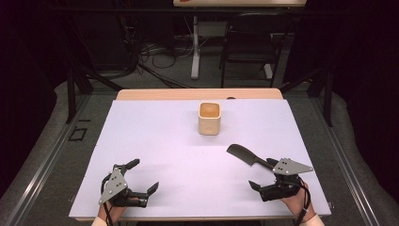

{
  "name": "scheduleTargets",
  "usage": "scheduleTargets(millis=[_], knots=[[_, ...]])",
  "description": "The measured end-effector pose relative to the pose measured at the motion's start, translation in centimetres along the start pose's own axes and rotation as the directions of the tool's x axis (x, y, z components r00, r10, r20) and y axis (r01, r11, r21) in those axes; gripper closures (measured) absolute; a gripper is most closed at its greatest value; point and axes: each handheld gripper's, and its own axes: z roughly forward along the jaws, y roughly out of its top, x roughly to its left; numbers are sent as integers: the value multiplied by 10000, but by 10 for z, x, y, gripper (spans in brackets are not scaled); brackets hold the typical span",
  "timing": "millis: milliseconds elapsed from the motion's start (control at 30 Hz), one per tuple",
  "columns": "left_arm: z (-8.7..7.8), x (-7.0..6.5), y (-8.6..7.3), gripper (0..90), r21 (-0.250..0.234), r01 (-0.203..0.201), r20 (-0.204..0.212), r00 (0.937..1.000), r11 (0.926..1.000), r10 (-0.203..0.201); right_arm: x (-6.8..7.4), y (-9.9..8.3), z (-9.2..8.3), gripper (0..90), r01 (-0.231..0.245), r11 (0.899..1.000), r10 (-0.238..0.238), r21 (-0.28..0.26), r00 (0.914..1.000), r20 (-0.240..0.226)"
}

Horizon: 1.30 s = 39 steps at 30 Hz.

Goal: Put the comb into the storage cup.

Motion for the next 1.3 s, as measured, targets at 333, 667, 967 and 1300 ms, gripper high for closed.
scheduleTargets(millis=[333, 667, 967, 1300], knots=[[3, 0, 1, 4, 31, -67, -21, 10000, 10000, 67, -3, 5, 5, 0, 205, 9977, -200, 641, 9998, -75], [3, 0, 1, 4, -16, -83, -13, 10000, 10000, 83, -11, 10, 10, 0, 343, 9928, -320, 1148, 9992, -219], [5, 1, 1, 4, -16, -144, 43, 9999, 9999, 144, -19, 20, 13, 0, 708, 9809, -680, 1813, 9975, -215], [6, 1, 1, 4, -79, -86, 83, 9999, 9999, 87, -28, 28, 21, 0, 997, 9592, -881, 2646, 9946, -551]])
